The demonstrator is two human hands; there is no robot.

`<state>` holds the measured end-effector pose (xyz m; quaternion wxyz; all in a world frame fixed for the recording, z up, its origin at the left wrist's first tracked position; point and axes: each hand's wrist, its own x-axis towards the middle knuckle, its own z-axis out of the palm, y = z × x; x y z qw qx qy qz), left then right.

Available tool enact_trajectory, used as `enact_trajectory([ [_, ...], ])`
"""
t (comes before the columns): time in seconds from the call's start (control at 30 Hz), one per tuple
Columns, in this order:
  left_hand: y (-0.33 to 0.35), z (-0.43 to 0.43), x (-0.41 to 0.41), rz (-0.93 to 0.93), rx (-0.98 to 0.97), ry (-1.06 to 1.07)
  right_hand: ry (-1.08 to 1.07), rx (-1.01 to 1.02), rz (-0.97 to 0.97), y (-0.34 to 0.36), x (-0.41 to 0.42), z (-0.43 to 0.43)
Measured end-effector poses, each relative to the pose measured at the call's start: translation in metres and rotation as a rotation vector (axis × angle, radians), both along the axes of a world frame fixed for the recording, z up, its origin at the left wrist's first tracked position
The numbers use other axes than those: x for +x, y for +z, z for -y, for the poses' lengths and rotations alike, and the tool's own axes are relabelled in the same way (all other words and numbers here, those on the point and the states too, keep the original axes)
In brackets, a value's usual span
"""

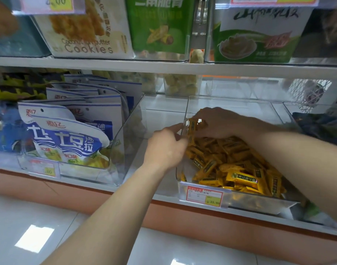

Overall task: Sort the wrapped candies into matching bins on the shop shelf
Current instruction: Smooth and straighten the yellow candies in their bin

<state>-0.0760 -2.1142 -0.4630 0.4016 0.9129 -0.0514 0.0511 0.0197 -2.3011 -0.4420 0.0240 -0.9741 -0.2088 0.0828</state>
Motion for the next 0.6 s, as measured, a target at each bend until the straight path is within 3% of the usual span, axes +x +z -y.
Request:
enact_trajectory([
  [0.1,-0.001,0.001,0.0,0.001,-0.016,0.0,-0.123,-0.079,-0.182,-0.023,0.024,-0.018],
  [0.2,-0.003,0.001,0.003,-0.015,-0.09,0.038,-0.127,-0.193,-0.234,-0.035,0.032,-0.03],
  [0.43,-0.008,0.0,0.007,-0.058,-0.13,0.073,0.186,-0.148,-0.256,-0.015,-0.021,-0.003],
  [0.6,-0.009,-0.001,0.006,-0.053,-0.13,0.055,0.2,-0.1,-0.27,0.012,-0.059,0.051],
])
